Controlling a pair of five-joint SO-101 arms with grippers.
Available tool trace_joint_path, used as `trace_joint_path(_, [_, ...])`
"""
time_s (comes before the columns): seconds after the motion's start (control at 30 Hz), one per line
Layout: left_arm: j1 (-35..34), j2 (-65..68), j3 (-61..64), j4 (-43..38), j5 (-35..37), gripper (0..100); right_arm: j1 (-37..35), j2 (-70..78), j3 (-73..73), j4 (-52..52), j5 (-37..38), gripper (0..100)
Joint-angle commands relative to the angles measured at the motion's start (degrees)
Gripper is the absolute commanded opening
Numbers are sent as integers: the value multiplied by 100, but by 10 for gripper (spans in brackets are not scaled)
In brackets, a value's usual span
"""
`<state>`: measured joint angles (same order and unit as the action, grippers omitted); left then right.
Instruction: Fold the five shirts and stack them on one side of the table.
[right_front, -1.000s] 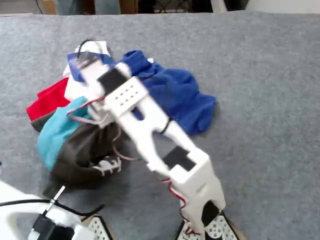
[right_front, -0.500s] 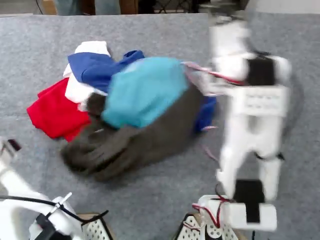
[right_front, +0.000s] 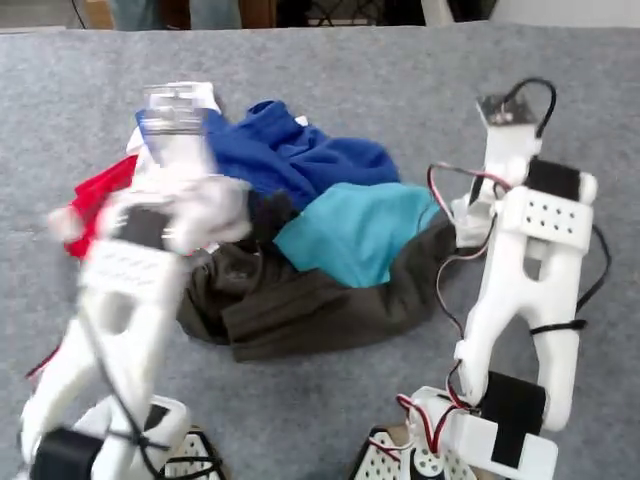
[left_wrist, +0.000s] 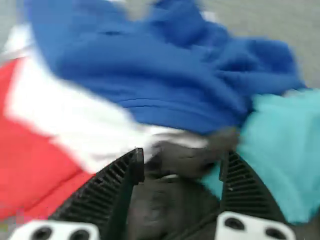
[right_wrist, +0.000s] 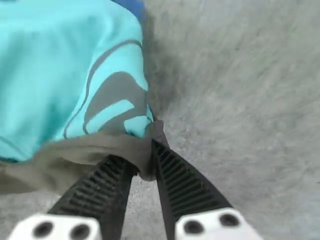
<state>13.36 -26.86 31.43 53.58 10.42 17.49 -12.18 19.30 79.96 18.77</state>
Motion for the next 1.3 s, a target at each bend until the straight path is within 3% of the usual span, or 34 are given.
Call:
trace_joint_path(0.0, [866, 1064, -778, -431, 264, 257, 220, -163, 1033, -809, 44, 14])
trace_joint_path(0.33, [1851, 4273, -3793, 431, 290, 248, 747, -207, 3134, -3174, 44, 14])
trace_joint_path(0.4, [1877, 4738, -4295, 563, 290, 188, 844, -207, 3240, -3209, 44, 14])
trace_joint_path(0.5, [1842, 5266, -4963, 800, 246, 23, 1029, -207, 3275, -3209, 79, 14])
trace_joint_path(0.8, [1464, 5635, -7064, 1996, 281, 28, 1732, -207, 2774, -2734, 44, 18])
trace_joint_path(0.9, [1182, 5600, -8101, 2409, 290, 28, 1767, -207, 2396, -2040, 44, 98])
trace_joint_path(1.03, [822, 5565, -9473, 2927, 316, 28, 1741, -207, 1912, -1257, 44, 296])
trace_joint_path(1.17, [409, 5565, -11371, 3552, 677, 28, 1662, -207, 1543, -862, 79, 473])
trace_joint_path(1.27, [-75, 5618, -12576, 3692, 800, 29, 1442, -207, 1376, -624, 88, 548])
